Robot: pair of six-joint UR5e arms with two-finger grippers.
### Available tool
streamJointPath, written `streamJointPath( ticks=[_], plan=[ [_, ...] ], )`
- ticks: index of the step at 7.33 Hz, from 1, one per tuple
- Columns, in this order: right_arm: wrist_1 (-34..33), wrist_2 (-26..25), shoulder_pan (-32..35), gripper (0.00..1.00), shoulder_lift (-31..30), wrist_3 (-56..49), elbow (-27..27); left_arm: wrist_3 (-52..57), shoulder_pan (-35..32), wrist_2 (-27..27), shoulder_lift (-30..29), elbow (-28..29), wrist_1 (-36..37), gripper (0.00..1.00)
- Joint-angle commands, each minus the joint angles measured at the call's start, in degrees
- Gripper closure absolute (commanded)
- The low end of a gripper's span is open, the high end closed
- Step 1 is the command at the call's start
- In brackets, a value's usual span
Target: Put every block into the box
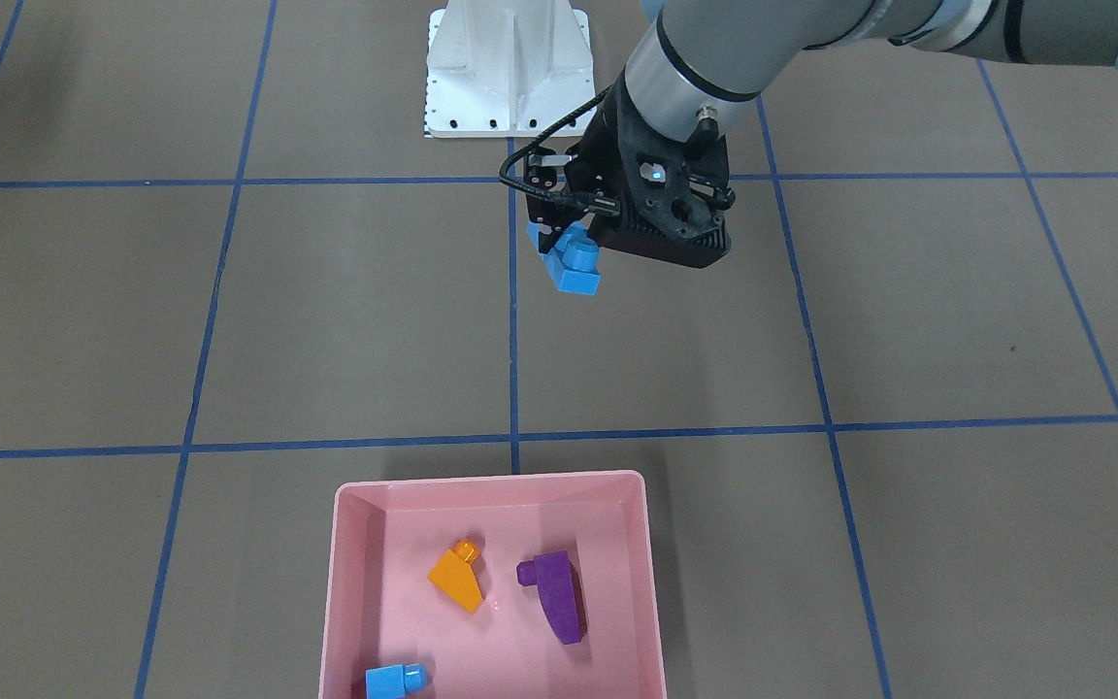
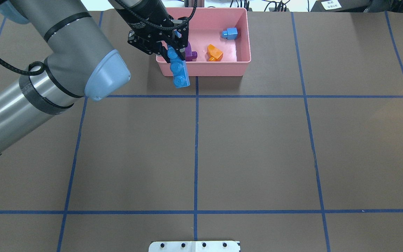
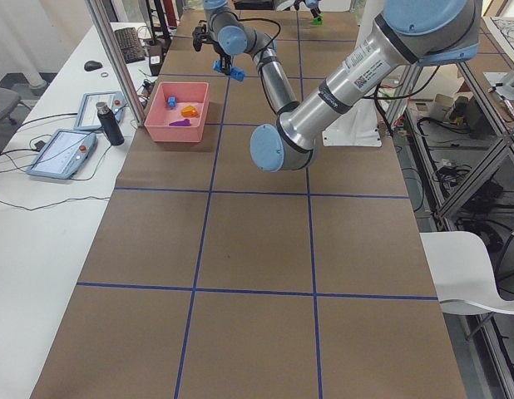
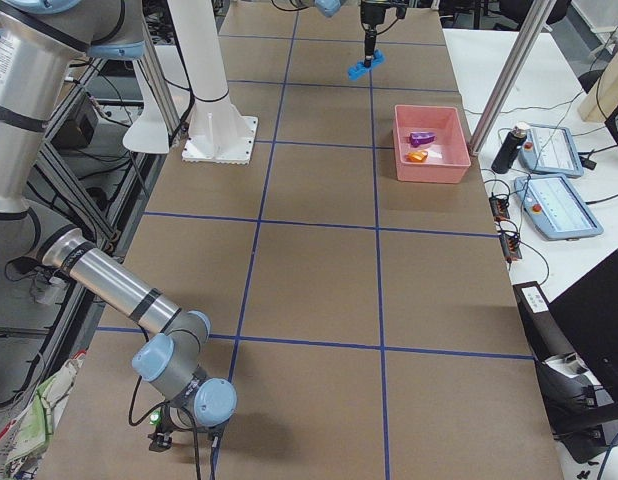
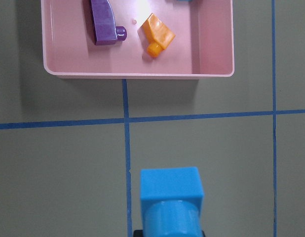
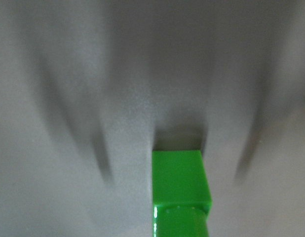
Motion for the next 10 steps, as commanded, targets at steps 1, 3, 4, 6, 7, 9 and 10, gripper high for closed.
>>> streamJointPath(
  ticks=[1, 3, 4, 6, 7, 9, 10],
  plan=[
    [3.13, 0.03, -0.01, 0.00, 0.02, 0.09, -2.03, -0.15, 0.12, 1.44, -1.63, 1.80, -0.10, 1.00],
    [3.15, 0.03, -0.01, 0.00, 0.71, 0.09, -2.82, -0.15, 0.12, 1.45, -2.88, 3.04, -0.10, 1.00],
    [3.58, 0.03, -0.01, 0.00, 1.50, 0.09, -4.39, -0.06, 0.12, 1.45, -2.97, 3.04, -0.19, 1.00],
    [5.08, 0.03, -0.01, 0.28, 2.30, 0.09, -5.19, -0.06, 0.12, 1.45, -3.05, 3.13, -0.19, 1.00],
    [5.08, 0.03, -0.01, 0.73, 2.39, 0.09, -5.20, -0.06, 0.20, 2.06, -3.14, 3.13, -0.19, 1.00],
    [5.34, 0.03, -0.01, 1.00, 2.30, -0.26, -5.11, -0.49, 0.20, 2.42, -4.19, 5.74, -2.71, 1.00],
    [6.30, -0.05, -0.01, 1.00, 2.21, -0.35, -5.11, -3.19, 0.20, 5.29, -4.54, 7.94, -7.26, 1.00]
  ],
)
